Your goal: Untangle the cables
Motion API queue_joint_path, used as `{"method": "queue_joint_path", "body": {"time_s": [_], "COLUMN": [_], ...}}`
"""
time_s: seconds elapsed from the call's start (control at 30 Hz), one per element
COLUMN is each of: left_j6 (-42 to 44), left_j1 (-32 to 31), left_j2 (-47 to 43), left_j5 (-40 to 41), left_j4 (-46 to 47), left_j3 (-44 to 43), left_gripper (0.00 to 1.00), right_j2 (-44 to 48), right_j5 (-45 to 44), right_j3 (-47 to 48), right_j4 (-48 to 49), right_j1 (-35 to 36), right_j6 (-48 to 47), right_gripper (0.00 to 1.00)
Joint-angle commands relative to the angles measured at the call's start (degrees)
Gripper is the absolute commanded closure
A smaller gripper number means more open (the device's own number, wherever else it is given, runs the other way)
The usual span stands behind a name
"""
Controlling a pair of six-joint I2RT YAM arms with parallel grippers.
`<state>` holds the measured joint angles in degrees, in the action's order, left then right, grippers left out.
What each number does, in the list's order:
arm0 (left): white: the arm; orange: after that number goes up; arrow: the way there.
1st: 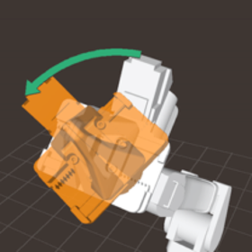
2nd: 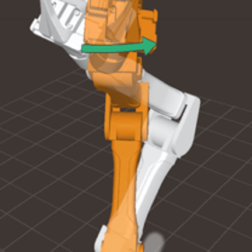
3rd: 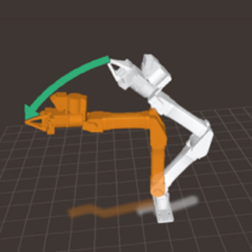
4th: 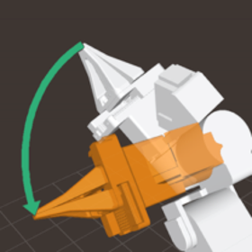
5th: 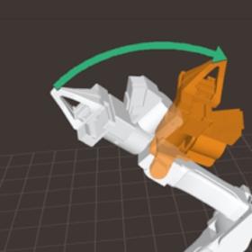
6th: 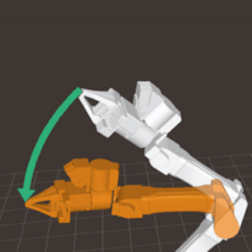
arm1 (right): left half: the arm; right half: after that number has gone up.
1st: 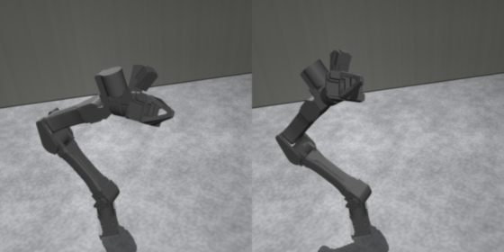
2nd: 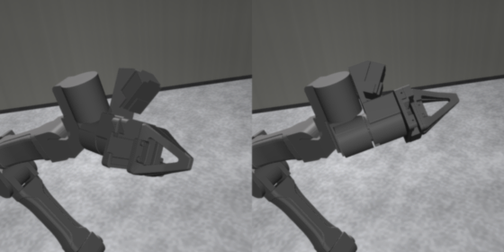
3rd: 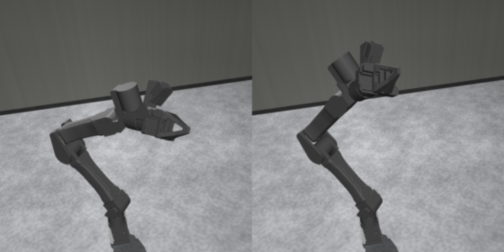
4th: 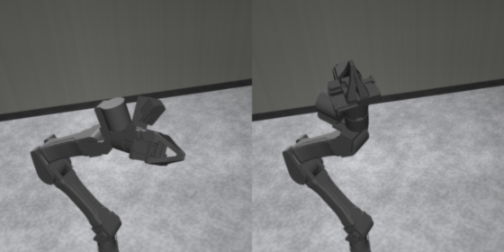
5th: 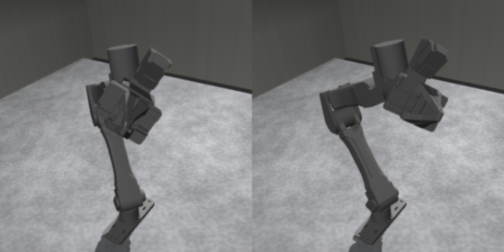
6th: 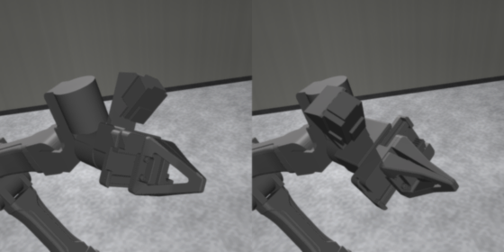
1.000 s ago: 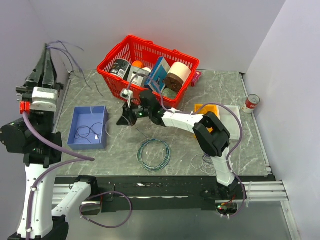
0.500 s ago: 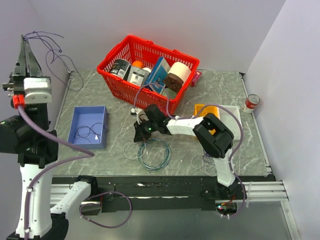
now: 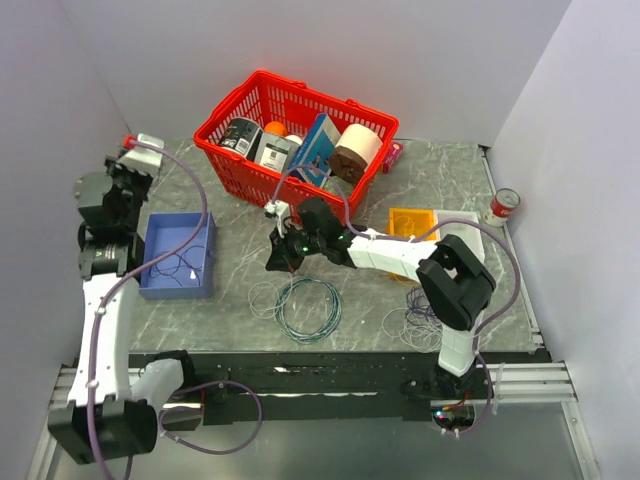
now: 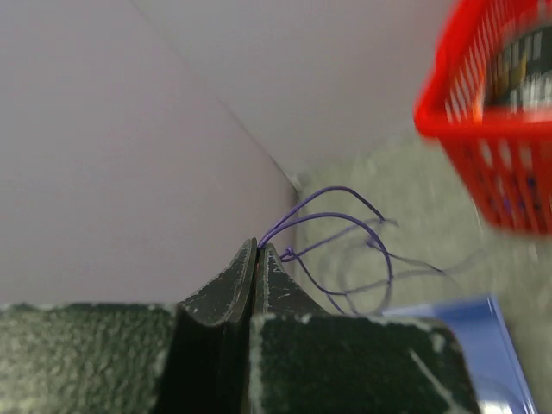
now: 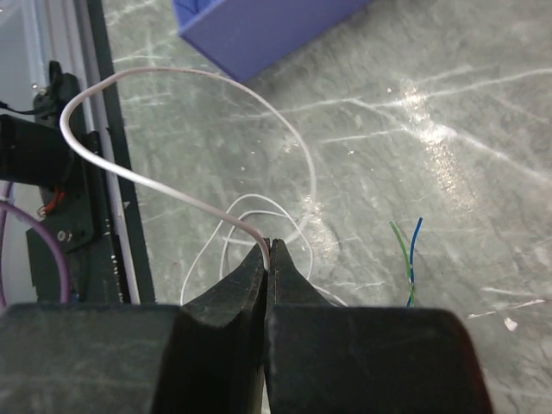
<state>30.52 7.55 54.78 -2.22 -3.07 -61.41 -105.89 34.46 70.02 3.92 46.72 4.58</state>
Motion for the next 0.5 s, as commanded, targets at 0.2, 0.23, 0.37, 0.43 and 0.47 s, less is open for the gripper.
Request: {"method": "queue_joint_path", "body": {"time_s": [0.2, 0.23, 0.37, 0.43, 0.47], "left_j6": [-2.1, -2.3, -1.6, 1.3, 1.4], "left_j1": [4.8, 5.9, 8.0, 8.1, 8.0], "left_j2": [2.3, 2.6, 3.9, 3.8, 3.8], "left_j5": [-10.6, -10.6, -13.8, -15.0, -14.6], "left_j4": [-4.0, -3.6, -5.1, -5.6, -5.3], "left_j3": [11.2, 13.3, 16.1, 18.8, 19.8], "left_gripper": [0.99, 0.99, 0.99, 0.99, 0.99], "right_j2": [7.0, 7.5, 8.8, 9.6, 10.0], "right_j5": [1.3, 1.2, 0.5, 0.4, 0.3], "right_j3": [-1.6, -1.6, -1.6, -1.4, -1.2], "right_j4": [3.4, 3.4, 2.8, 2.6, 2.5], "right_j1": [-0.1, -0.1, -0.2, -0.1, -0.1], "right_j6": [-1.1, -1.2, -1.3, -1.3, -1.3], "right_gripper": [1.00, 1.00, 1.00, 1.00, 1.00]}}
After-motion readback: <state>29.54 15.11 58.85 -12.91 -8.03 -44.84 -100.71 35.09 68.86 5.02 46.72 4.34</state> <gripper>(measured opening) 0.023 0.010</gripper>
